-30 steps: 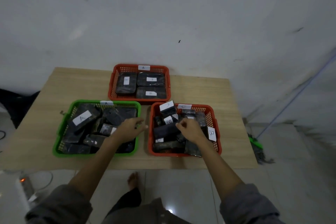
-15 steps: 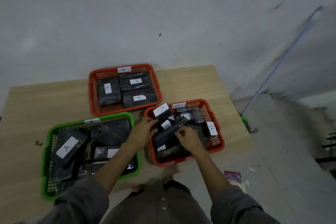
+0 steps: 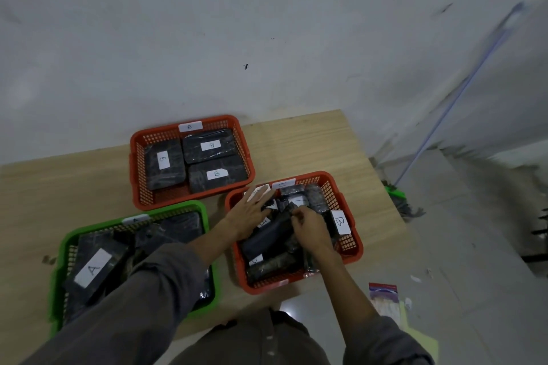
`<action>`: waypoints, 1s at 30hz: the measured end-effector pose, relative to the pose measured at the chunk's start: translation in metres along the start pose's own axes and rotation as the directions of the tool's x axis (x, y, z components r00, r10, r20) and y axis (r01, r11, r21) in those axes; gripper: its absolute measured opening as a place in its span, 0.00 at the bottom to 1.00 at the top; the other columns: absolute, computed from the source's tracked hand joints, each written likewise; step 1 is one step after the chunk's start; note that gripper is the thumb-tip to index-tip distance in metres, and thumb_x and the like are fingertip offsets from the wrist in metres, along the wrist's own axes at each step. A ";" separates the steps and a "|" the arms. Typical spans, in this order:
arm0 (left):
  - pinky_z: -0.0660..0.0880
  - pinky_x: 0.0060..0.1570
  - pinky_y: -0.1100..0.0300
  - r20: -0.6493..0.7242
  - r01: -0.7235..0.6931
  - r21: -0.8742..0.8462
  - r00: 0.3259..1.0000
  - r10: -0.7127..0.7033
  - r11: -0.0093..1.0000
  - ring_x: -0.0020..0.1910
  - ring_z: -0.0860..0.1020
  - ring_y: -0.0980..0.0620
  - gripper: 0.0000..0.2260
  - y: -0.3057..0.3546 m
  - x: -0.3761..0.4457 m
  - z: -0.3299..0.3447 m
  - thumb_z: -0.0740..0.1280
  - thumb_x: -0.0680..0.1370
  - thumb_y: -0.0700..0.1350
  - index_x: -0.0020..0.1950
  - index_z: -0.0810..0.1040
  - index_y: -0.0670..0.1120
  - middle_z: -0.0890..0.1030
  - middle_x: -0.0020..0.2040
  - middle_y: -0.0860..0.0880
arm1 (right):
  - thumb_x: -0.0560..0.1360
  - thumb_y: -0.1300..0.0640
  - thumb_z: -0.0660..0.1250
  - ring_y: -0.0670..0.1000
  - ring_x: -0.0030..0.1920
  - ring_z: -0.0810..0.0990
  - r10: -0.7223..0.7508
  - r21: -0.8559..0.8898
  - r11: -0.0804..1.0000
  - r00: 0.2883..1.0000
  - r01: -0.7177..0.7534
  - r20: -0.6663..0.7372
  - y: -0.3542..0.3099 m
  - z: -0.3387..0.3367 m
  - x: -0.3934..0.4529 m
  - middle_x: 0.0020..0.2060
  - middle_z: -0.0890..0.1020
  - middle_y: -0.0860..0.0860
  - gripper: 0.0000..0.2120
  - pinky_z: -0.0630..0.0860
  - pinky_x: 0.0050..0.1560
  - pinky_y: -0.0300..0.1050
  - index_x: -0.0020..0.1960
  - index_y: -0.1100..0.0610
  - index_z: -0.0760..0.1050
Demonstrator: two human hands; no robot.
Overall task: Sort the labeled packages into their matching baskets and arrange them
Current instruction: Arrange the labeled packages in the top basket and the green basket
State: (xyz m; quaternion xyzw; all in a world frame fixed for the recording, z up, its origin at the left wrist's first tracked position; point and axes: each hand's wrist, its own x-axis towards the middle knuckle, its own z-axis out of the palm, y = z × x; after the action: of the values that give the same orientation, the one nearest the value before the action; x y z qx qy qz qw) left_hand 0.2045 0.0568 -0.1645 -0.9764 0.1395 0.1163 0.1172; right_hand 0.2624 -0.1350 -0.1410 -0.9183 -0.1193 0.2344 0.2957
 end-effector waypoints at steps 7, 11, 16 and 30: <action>0.64 0.69 0.46 -0.065 0.003 -0.119 0.998 -0.011 0.993 0.77 0.56 0.40 0.19 -0.001 -0.006 -0.012 0.60 0.78 0.36 0.69 0.72 0.43 0.53 0.80 0.42 | 0.80 0.56 0.64 0.54 0.53 0.81 -0.069 -0.075 0.994 0.995 0.074 0.066 -0.014 0.002 0.017 0.54 0.83 0.53 0.09 0.80 0.56 0.54 0.58 0.54 0.78; 0.70 0.60 0.48 -0.130 -0.023 -0.038 0.991 0.018 0.999 0.67 0.68 0.41 0.13 0.007 -0.015 -0.014 0.61 0.78 0.40 0.62 0.76 0.46 0.65 0.73 0.41 | 0.80 0.56 0.63 0.57 0.56 0.80 -0.099 -0.105 0.988 0.989 0.110 0.106 -0.024 0.008 0.022 0.57 0.83 0.55 0.11 0.78 0.58 0.52 0.60 0.56 0.78; 0.77 0.52 0.55 -0.169 -0.008 -0.094 0.986 -0.008 0.996 0.58 0.75 0.47 0.12 0.006 -0.024 -0.013 0.65 0.77 0.44 0.59 0.78 0.51 0.74 0.63 0.47 | 0.80 0.58 0.63 0.56 0.60 0.79 -0.093 -0.141 0.983 0.984 0.115 0.154 -0.025 0.012 0.023 0.60 0.81 0.55 0.12 0.75 0.62 0.50 0.63 0.56 0.77; 0.74 0.56 0.54 -0.100 -0.267 0.233 0.950 0.297 0.935 0.61 0.72 0.46 0.16 0.003 -0.010 -0.011 0.55 0.82 0.38 0.70 0.66 0.40 0.66 0.72 0.42 | 0.78 0.58 0.66 0.53 0.53 0.82 -0.024 -0.086 0.996 0.993 0.034 0.116 -0.002 0.003 0.016 0.53 0.83 0.54 0.10 0.80 0.56 0.49 0.59 0.56 0.79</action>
State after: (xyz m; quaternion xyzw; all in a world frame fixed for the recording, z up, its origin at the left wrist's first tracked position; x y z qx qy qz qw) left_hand 0.1965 0.0530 -0.1522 -0.9331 0.2977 0.0506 0.1953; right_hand 0.2747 -0.1259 -0.1478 -0.9137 -0.1597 0.2768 0.2509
